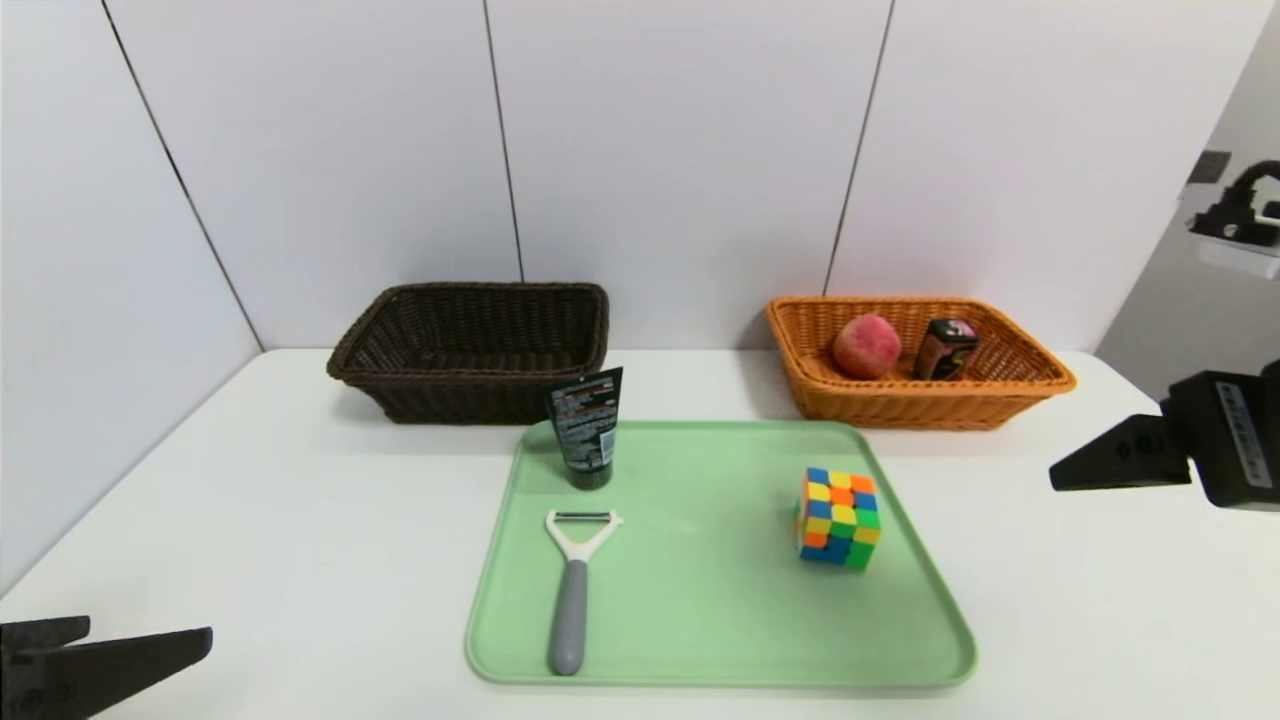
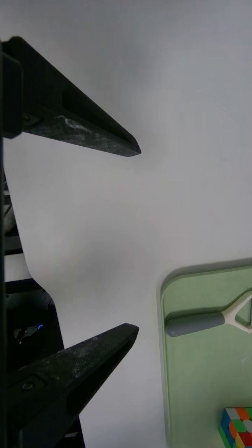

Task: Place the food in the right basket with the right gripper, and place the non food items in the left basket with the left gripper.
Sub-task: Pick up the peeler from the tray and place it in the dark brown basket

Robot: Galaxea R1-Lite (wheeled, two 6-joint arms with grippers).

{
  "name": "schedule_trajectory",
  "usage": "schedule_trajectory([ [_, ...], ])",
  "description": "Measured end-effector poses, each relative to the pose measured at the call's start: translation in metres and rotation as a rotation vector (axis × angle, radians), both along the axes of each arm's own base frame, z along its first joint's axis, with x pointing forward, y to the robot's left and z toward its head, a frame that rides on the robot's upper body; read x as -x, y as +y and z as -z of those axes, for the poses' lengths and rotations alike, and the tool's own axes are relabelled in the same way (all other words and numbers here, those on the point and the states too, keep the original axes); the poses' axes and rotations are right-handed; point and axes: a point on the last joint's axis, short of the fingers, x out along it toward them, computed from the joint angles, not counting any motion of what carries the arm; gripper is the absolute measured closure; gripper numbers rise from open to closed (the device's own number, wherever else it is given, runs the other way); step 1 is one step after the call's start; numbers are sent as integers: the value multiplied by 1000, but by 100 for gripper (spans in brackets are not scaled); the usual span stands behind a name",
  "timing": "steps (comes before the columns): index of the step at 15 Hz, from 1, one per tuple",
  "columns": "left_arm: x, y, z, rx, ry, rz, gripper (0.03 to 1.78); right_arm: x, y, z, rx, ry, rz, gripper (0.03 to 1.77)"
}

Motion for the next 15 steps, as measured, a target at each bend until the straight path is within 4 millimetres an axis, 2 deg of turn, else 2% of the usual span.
schedule_trajectory([
  [3,-11,-3,-10,-22,85,1,12,16,-17,14,1,-28,40,10],
  [6,-28,-9,-24,-28,115,4,12,26,-26,21,-4,-90,25,10],
  [11,-64,-26,-69,9,144,-30,12,34,-29,25,47,-102,-65,10],
  [13,-83,-42,-81,3,192,-42,12,34,-29,30,40,-106,-69,10],
  [15,-101,-68,-82,-24,243,-32,12,33,-28,37,22,-136,-68,10],
])
